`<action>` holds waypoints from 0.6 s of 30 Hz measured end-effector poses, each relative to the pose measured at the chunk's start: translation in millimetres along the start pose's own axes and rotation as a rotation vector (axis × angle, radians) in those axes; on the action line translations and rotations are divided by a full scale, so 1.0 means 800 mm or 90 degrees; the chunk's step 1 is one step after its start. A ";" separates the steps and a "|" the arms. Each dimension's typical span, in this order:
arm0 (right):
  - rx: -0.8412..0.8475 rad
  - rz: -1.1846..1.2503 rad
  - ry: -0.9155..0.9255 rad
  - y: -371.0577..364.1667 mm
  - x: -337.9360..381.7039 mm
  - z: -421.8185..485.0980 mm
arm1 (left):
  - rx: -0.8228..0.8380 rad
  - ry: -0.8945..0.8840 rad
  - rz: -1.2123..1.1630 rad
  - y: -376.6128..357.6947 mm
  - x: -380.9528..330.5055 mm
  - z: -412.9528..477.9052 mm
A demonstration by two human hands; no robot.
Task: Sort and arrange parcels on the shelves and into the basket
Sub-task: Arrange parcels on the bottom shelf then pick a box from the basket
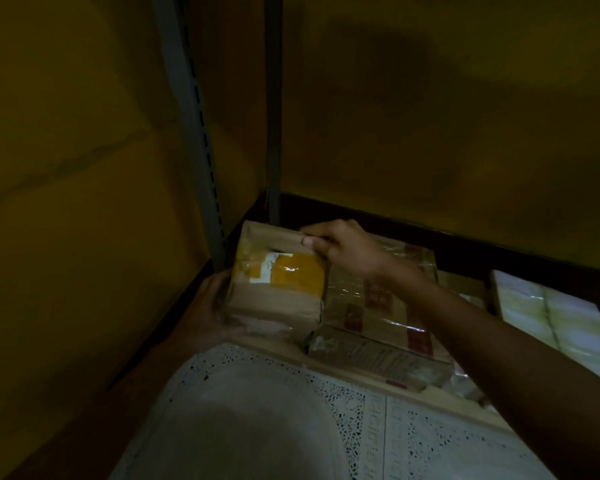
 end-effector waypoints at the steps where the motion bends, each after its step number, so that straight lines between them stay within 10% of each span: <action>1: 0.002 0.025 -0.019 0.003 -0.008 0.001 | 0.022 -0.002 -0.028 -0.007 -0.006 -0.002; 18: 0.102 0.658 -0.162 -0.075 -0.044 0.000 | -0.054 0.074 -0.213 -0.017 -0.038 -0.026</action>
Point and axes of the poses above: each hand's wrist, its own z-axis towards the middle knuckle, its own y-axis out of the back of the hand, x = y × z, the point moved 10 cm from there along z, towards the middle knuckle, and after that the axes turned 15 degrees about -y, right-handed, at the moved point
